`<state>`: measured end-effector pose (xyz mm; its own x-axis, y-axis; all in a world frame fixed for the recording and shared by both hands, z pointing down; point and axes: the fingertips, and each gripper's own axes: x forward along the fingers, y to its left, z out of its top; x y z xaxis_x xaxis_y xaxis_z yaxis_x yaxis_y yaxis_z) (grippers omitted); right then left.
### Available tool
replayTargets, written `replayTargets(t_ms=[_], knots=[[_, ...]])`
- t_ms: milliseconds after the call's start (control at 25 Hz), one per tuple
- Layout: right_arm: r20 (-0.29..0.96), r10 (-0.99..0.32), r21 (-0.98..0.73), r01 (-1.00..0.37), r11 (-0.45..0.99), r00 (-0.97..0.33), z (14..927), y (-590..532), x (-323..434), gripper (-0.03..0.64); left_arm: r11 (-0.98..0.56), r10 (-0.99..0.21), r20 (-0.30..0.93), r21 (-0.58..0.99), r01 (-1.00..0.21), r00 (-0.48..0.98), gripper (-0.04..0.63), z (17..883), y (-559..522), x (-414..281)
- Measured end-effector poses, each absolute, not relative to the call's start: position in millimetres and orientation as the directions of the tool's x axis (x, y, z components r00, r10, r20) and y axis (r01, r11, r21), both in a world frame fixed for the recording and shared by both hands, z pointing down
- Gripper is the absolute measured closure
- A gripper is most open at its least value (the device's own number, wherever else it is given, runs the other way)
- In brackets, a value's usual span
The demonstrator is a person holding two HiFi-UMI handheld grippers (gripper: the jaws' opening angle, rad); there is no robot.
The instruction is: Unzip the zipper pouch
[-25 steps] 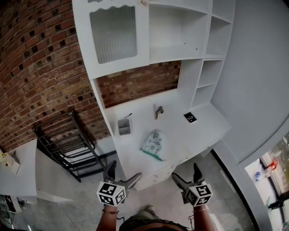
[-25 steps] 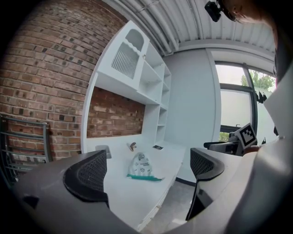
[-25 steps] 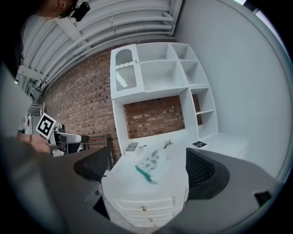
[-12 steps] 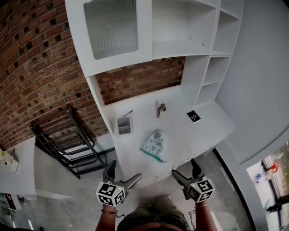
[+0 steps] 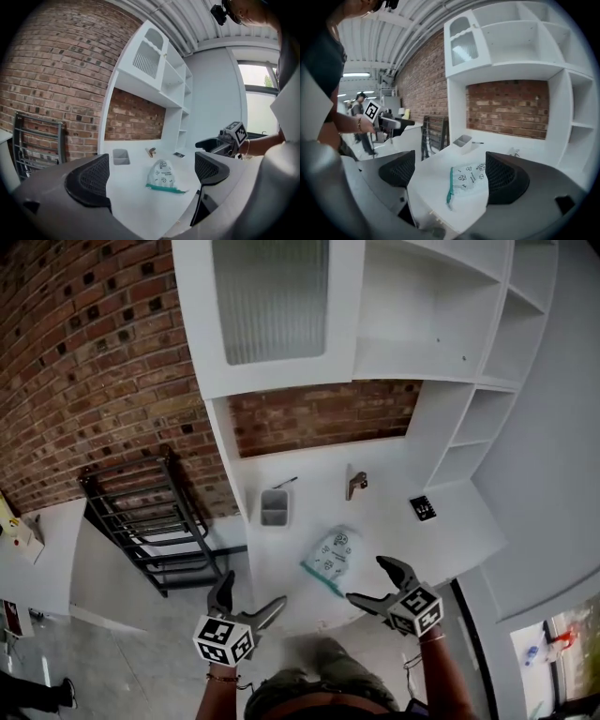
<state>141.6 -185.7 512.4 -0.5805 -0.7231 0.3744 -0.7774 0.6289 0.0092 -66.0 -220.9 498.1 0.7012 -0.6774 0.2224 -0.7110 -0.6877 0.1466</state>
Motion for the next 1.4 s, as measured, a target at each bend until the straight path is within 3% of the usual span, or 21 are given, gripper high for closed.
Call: replayTargets(t_ms=[120,280,520,600,720,960,1160,1400], knots=[[0.534,-0.521,0.058,-0.586,0.808,-0.666,523.2,-207.6,122.5,0.156,-0.641,-0.720,0.223,0.150,-0.753,0.657,0.029,493.6,-231.9,-74.5],[0.670,-0.334,0.108,-0.358,0.927,-0.663,549.5,-241.6,110.9,0.179,-0.592,-0.750,0.247,0.162,-0.789,0.613,0.029,500.9,-235.8,-84.4],[0.785,-0.176,0.062,-0.206,0.976,-0.594,590.6,-302.1,95.7,0.220,-0.543,-0.784,0.267,0.142,-0.827,0.561,0.029,506.3,-240.6,-104.1],[0.805,-0.150,0.035,-0.207,0.978,-0.574,608.3,-323.8,89.1,0.293,-0.545,-0.779,0.269,0.155,-0.824,0.567,0.029,508.3,-240.0,-107.1],[0.865,-0.074,-0.006,-0.159,0.987,-0.497,639.9,-339.1,82.7,0.311,-0.532,-0.776,0.296,0.166,-0.830,0.557,0.029,517.9,-235.8,-112.4],[0.967,0.088,-0.069,0.087,0.994,-0.238,683.4,-338.8,79.5,0.311,-0.498,-0.792,0.318,0.157,-0.853,0.521,0.029,522.7,-237.7,-124.9],[0.963,0.192,-0.162,0.163,0.973,-0.190,696.9,-336.4,59.6,0.338,-0.446,-0.821,0.321,0.155,-0.881,0.472,0.029,521.6,-241.6,-139.9],[0.968,0.248,-0.229,0.258,0.939,-0.042,720.3,-334.9,59.2,0.376,-0.363,-0.850,0.344,0.168,-0.916,0.400,0.029,530.2,-233.5,-161.8]])
